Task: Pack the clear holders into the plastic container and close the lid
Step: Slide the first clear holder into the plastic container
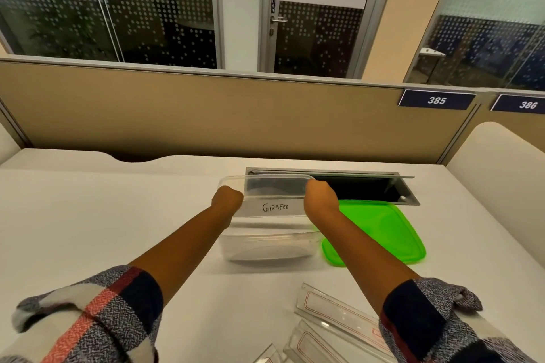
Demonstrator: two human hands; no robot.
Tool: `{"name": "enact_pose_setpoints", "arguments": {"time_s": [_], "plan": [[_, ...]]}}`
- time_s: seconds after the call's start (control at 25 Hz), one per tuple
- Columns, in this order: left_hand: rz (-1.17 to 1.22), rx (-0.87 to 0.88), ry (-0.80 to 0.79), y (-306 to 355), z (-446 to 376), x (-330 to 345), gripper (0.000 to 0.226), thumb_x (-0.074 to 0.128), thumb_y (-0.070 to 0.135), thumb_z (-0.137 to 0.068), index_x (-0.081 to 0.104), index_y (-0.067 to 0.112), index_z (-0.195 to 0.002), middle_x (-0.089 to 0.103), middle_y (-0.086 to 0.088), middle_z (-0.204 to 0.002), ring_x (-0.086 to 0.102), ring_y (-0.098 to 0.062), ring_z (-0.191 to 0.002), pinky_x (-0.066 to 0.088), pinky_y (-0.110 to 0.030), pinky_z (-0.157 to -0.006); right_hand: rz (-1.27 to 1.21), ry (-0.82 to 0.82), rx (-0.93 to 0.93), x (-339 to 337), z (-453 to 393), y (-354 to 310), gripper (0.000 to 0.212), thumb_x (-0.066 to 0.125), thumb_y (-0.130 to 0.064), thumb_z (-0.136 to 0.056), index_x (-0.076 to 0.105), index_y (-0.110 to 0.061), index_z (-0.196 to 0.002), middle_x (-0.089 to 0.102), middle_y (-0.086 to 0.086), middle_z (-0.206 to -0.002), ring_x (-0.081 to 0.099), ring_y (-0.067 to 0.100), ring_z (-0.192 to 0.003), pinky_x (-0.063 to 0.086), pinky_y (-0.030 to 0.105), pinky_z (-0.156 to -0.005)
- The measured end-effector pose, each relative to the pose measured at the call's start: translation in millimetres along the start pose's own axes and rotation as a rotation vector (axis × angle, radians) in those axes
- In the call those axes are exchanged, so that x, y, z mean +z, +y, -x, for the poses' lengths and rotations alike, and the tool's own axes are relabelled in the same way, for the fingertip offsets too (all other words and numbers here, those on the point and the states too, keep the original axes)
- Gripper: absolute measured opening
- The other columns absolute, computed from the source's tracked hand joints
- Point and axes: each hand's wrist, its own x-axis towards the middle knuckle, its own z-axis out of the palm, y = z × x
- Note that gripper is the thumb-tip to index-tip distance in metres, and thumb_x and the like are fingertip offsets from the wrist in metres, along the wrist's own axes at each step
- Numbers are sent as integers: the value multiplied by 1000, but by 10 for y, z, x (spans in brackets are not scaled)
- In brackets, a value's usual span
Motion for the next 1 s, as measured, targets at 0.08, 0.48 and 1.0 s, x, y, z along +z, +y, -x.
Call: {"name": "enact_pose_setpoints", "arguments": {"time_s": [0.08,0.48,1.0], "plan": [[66,-42,-30,-31,-23,51,35,41,10,-96,42,-2,-129,49,-22,-120,40,-24,-94,39,-36,-105,33,-71,4,42,-62,-48,30,47,3,-90,56,1,-119,58,20,-127,56,35,-118,47,38,-96],[-75,-24,14,-173,-180,212,31,42,12,-95,46,-5,-120,53,-22,-113,48,-27,-98,42,-37,-102,182,-165,-35,234,-261,-90,35,56,-2,-88,55,-3,-124,58,16,-129,55,32,-120,47,37,-97],[-278,175,117,-192,-115,283,39,41,17,-96,43,-3,-129,48,-21,-137,49,-36,-123,42,-38,-103,247,-57,-84,257,-204,19,30,51,7,-88,61,-1,-115,65,17,-118,61,33,-111,51,39,-90]]}}
